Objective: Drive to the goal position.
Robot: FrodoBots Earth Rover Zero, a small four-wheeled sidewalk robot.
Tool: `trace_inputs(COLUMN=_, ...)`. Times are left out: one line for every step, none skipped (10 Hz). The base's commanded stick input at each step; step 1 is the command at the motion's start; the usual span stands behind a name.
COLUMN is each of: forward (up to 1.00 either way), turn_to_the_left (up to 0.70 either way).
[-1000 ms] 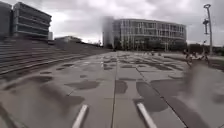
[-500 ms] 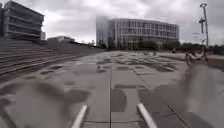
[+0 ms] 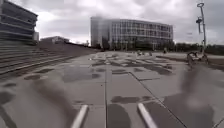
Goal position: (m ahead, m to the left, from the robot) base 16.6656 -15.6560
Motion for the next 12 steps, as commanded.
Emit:
trace_inputs(forward=1.0, turn_to_the_left=0.0)
trace_inputs(forward=1.0, turn_to_the_left=0.0)
trace_inputs(forward=1.0, turn_to_the_left=0.0)
trace_inputs(forward=1.0, turn_to_the_left=-0.07)
trace_inputs(forward=1.0, turn_to_the_left=-0.16)
trace_inputs(forward=1.0, turn_to_the_left=0.0)
trace_inputs(forward=1.0, turn_to_the_left=0.0)
trace_inputs(forward=1.0, turn_to_the_left=0.0)
trace_inputs(forward=1.0, turn_to_the_left=0.0)
trace_inputs(forward=1.0, turn_to_the_left=0.0)
trace_inputs(forward=1.0, turn_to_the_left=0.0)
trace_inputs(forward=1.0, turn_to_the_left=0.0)
